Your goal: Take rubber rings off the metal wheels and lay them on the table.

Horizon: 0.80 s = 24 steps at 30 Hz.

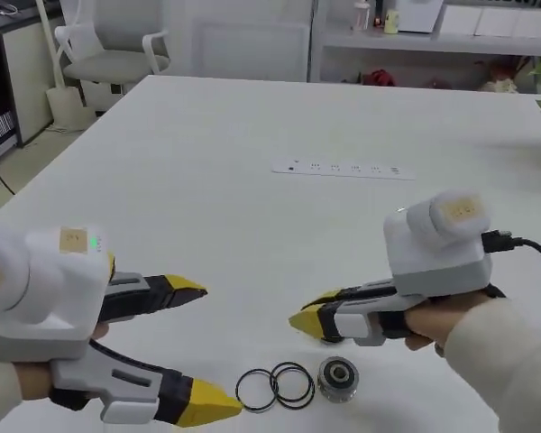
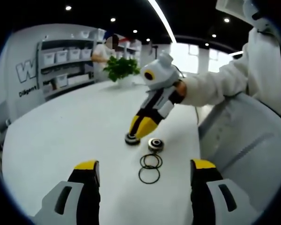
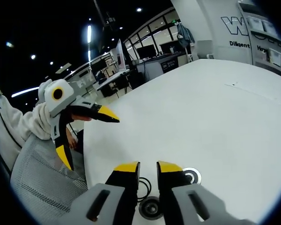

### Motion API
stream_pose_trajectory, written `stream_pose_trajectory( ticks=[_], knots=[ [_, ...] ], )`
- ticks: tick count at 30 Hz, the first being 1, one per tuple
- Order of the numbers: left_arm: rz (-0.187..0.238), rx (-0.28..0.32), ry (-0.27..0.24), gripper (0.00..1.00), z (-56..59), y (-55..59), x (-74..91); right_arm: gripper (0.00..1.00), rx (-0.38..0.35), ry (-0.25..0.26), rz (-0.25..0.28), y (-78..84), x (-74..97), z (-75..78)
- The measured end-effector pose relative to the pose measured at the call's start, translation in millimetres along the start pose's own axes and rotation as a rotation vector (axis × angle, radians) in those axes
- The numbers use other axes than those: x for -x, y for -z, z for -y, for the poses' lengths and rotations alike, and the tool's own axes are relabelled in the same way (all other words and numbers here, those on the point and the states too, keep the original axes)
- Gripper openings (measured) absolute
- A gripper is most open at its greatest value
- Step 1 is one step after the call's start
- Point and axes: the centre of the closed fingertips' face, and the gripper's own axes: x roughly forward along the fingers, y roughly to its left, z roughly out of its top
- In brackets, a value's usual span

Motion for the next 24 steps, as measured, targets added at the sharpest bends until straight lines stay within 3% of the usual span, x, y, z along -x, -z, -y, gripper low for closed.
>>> stream_pose_trajectory(
  ticks=[9, 16, 24],
  knots=[
    [0.019, -0.032, 0.0, 0.81, -1.1, -16.1, -0.5, 0.16, -0.021, 0.042, 0.073, -13.6, 18.8, 20.6],
    [0.056, -0.056, -0.005, 0.82, -6.5, -40.7, 2.1, 0.16, -0.052, 0.084, 0.116, -19.5, 34.1, 37.1],
    [0.074, -0.091, 0.002, 0.82, -12.2, -65.7, -0.9, 0.15, -0.059, 0.123, 0.123, -17.1, 41.9, 46.0]
  ],
)
